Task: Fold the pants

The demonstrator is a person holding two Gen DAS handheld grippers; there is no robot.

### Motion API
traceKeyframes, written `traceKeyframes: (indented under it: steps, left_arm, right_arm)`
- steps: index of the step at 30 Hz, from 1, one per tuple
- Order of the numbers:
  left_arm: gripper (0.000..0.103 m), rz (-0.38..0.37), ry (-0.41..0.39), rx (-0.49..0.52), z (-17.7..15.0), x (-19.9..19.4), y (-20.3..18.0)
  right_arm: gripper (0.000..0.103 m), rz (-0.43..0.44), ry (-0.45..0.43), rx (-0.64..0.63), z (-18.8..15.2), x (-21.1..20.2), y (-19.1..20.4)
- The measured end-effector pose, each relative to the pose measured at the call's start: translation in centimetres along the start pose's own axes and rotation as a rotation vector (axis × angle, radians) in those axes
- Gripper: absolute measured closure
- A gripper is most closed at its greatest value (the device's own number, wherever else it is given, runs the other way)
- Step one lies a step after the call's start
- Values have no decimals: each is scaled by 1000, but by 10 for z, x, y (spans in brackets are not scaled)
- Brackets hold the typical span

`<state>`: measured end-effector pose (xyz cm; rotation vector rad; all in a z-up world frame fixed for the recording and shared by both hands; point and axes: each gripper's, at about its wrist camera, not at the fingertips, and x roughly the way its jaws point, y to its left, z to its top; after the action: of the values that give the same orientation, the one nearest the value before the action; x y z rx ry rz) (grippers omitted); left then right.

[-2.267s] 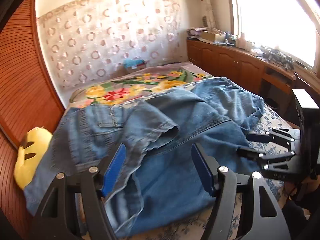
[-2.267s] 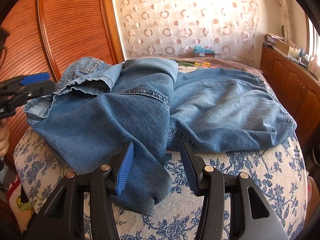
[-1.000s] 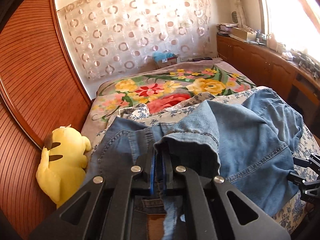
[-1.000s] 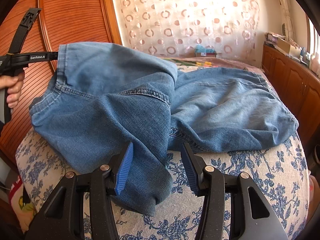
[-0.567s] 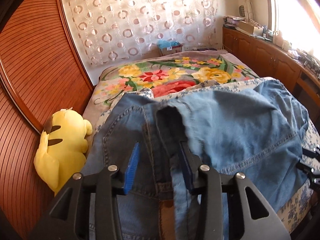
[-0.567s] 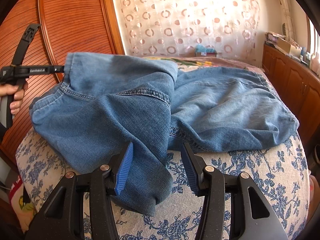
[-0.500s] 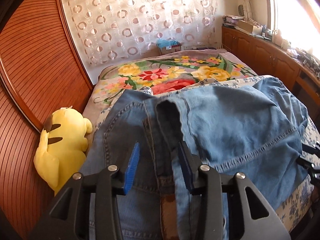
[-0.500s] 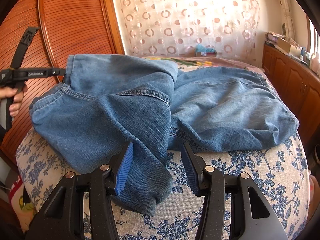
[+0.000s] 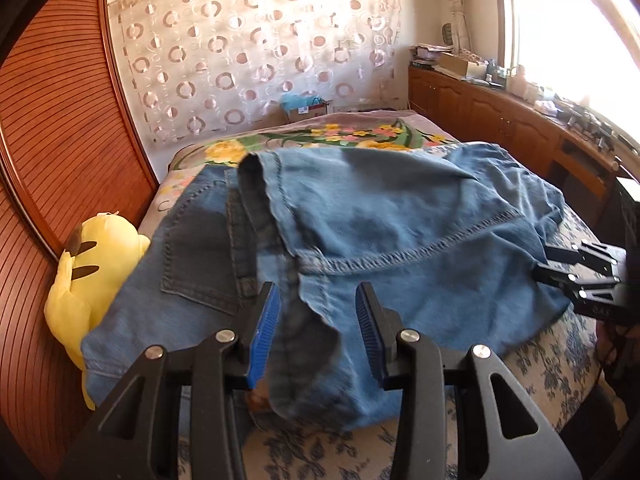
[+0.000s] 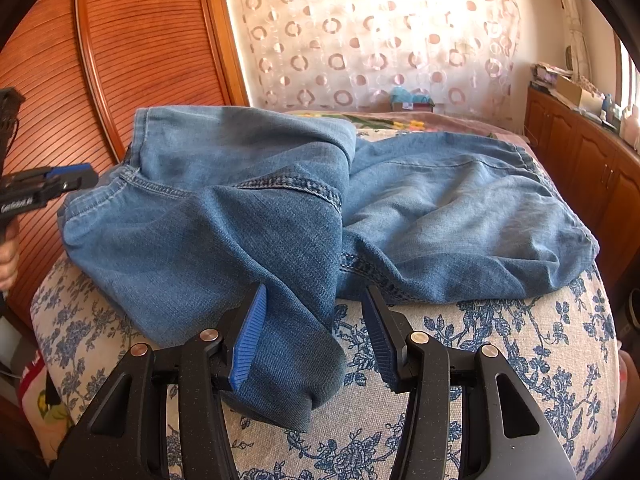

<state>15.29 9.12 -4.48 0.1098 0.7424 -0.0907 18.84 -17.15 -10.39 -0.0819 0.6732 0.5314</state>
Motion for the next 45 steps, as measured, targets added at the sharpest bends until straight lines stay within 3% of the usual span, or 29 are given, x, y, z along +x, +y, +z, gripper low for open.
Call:
traceKeyframes:
  steps: [5, 8, 11, 15, 25, 37, 43, 45]
  left_arm:
    - [65, -3, 7, 4, -16, -1, -7]
    - [78, -4, 26, -2, -24, 4, -7]
    - [83, -1, 39, -4, -30, 6, -7]
    - [98, -11, 6, -18, -33, -2, -6]
    - [99, 14, -99, -88, -37, -40, 11]
    - [99, 42, -39, -114, -65, -15, 11]
    - [99, 39, -30, -127, -72, -8, 12]
    - [99, 39, -30, -126, -74, -7, 13]
  right_arm:
    - [53, 0, 0, 0, 1, 0, 0]
    - [53, 0, 1, 0, 0, 0, 0]
    - [53, 0, 1, 0, 0, 0, 0]
    - [52, 0, 0, 1, 1, 0, 0]
    - [52, 20, -24, 10, -2, -4, -3]
    - [53, 77, 19, -62, -12, -35, -8]
    - [70, 83, 63, -77, -3, -20, -4]
    - [89, 82, 88, -75, -4, -15, -5]
